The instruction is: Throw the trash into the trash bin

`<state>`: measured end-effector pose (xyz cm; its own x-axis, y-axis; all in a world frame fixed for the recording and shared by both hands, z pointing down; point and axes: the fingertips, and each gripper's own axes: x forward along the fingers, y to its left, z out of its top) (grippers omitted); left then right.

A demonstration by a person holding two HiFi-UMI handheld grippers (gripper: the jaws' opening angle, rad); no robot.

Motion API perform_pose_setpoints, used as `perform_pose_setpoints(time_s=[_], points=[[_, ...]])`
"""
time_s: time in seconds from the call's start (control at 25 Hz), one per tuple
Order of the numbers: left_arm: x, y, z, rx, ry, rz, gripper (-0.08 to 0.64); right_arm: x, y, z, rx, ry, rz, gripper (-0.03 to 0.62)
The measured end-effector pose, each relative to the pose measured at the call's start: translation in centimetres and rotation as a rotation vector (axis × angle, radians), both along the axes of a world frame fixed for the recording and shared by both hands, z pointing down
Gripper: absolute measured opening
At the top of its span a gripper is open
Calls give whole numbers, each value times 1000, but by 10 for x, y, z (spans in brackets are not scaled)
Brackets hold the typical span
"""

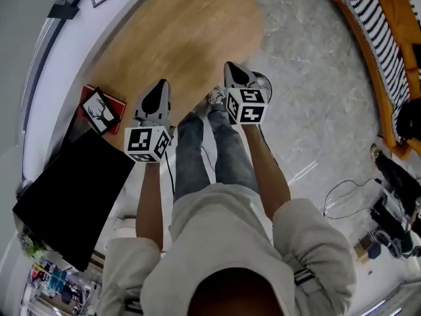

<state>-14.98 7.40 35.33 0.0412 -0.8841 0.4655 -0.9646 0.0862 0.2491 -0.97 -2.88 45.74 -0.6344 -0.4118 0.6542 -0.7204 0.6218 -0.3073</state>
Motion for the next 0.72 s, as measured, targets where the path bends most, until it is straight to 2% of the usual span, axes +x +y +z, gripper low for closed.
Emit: perform_pose_setpoints(time_s=[0.2,0.4,0.56,0.72], points=[[-50,30,-36,33,-35,-130,17,-60,2,-65,104,-55,-125,28],[-94,52,-79,85,-57,-239,17,-105,1,-130,203,-114,-197,28],[-119,56,-118,145,-81,-277,17,-126,-2,-191,300,-163,-230,28],[-135,46,-152,202,-107,-274,17,-137,-14,-247,394,-205,-236,28]])
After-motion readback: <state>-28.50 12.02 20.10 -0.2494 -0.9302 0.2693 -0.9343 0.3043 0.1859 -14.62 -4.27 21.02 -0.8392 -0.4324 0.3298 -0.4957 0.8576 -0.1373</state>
